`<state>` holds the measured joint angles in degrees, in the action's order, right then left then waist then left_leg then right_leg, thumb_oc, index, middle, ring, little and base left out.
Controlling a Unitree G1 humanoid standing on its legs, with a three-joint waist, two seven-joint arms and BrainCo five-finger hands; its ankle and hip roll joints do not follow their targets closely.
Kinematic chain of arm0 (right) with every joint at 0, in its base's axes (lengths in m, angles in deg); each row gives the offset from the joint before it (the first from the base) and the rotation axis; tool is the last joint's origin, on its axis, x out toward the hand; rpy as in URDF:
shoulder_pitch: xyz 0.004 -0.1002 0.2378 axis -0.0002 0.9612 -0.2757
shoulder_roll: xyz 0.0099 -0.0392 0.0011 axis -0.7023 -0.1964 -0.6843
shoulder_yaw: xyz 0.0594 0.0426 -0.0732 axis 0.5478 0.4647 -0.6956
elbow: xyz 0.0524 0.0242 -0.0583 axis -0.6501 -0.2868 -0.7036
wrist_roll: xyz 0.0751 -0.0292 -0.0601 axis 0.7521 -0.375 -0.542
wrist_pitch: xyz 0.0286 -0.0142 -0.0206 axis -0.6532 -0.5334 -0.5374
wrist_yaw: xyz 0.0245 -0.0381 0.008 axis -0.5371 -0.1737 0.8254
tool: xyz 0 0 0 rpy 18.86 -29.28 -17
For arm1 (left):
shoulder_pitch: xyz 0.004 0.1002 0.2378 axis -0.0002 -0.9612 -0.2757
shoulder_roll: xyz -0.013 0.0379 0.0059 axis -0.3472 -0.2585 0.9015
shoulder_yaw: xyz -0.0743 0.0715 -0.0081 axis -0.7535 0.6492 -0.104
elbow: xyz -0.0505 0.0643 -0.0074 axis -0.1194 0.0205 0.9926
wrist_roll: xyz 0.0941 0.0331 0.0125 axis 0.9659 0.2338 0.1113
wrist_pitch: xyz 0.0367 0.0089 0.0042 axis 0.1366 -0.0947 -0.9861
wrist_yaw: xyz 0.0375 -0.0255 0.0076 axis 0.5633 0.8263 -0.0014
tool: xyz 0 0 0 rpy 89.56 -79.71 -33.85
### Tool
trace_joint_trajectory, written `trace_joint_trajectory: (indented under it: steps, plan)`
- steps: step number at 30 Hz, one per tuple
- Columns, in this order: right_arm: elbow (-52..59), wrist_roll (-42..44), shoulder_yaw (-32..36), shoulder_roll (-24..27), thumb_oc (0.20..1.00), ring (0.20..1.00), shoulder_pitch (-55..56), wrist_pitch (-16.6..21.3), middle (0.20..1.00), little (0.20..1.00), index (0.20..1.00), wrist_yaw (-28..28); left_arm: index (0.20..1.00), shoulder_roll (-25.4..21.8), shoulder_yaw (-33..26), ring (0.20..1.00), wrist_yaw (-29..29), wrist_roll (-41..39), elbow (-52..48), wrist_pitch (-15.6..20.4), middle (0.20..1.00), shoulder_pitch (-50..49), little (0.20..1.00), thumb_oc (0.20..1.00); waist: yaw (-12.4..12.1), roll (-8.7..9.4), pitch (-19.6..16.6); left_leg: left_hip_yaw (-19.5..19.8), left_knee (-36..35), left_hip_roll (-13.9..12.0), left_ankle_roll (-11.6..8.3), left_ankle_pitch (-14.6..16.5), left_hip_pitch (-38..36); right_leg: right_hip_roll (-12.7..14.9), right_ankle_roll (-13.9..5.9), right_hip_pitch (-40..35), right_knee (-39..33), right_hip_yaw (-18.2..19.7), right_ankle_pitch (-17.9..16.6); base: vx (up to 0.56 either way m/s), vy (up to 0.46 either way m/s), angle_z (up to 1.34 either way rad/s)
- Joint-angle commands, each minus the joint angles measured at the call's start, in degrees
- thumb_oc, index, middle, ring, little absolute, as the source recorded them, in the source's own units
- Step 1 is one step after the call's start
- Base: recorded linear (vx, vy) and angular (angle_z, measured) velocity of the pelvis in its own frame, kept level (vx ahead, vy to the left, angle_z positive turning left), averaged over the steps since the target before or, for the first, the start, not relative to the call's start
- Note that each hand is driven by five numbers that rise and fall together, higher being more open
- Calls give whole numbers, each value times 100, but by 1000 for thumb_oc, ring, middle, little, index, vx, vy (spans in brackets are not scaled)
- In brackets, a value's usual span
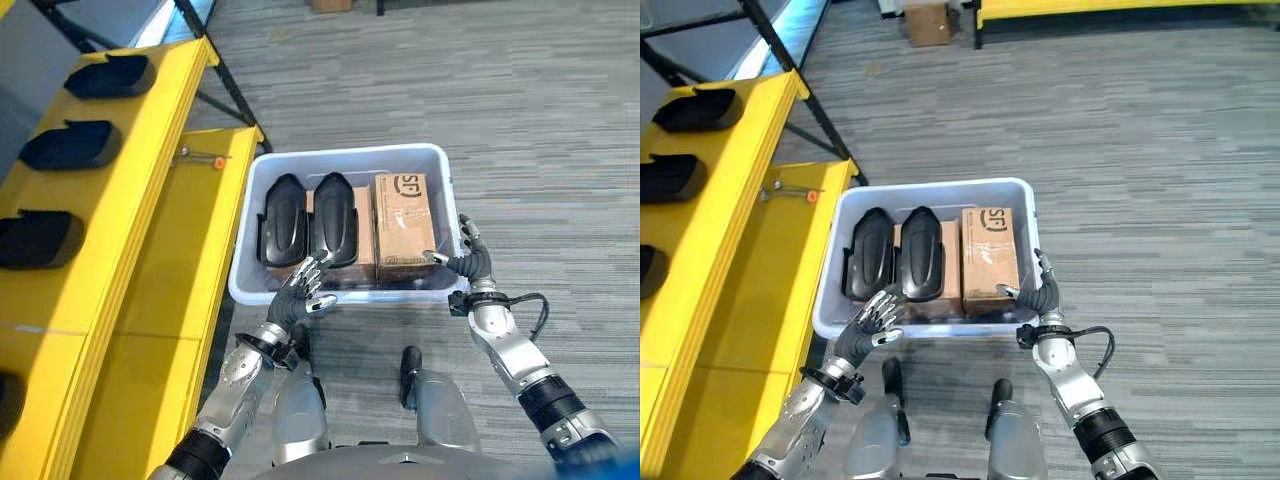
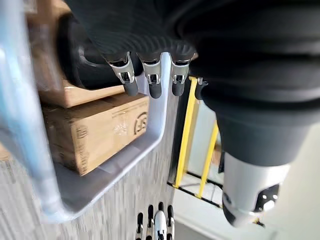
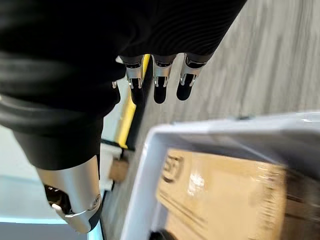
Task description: Move parts from the plastic box to the shelf.
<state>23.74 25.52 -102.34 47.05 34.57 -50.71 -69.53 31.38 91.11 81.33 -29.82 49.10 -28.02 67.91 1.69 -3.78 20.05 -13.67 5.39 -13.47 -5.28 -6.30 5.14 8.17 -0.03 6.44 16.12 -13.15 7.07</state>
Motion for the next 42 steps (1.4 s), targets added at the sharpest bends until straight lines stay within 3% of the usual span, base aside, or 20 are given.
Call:
trace_joint_trajectory:
  steps: [1,10,14,19,28,42]
  plan:
    - [349,-89,-36,-111,1000,1000,-526,318,1000,1000,1000,-96,1000,-231,-11,1000,2,59,-595,373,1000,-181,1000,1000,-175,-73,-108,76,-425,-27,-132,-10,-265,487,-365,-182,-53,-153,-216,49,130,35]
    - [254,55,337,-33,1000,1000,-2206,-102,1000,1000,1000,-403,1000,-386,347,1000,-257,-131,-782,499,1000,110,1000,1000,-553,-150,433,414,-258,166,-45,82,277,532,-373,306,122,-176,-243,-33,55,18]
    - [18,-33,263,-155,1000,1000,-2543,-468,1000,1000,1000,-1002,1000,-379,470,1000,-266,-156,-780,476,1000,243,1000,1000,-638,-204,627,457,-172,236,-8,94,512,561,-368,545,323,-172,-198,-54,42,5]
    - [-555,5,276,-338,1000,1000,-2689,-511,1000,1000,1000,-1501,1000,-338,638,1000,-510,-136,-984,497,1000,517,1000,1000,-693,-294,974,533,70,347,85,124,1022,581,-334,1071,722,-103,-123,-96,47,0]
    - [-734,49,205,-480,1000,1000,-2575,-492,1000,1000,1000,-1711,1000,-303,724,1000,-891,-18,-1250,388,1000,611,1000,1000,-728,-319,974,469,146,445,162,106,1661,646,-381,1775,1016,-40,-93,-34,26,-1]
    - [-735,-281,-88,-449,1000,1000,-2673,-387,1000,1000,1000,-1480,1000,-200,866,1000,-773,-37,-1248,230,1000,721,1000,1000,-773,-334,974,452,289,433,178,70,2239,599,-361,2329,1178,-23,-106,-15,0,2]
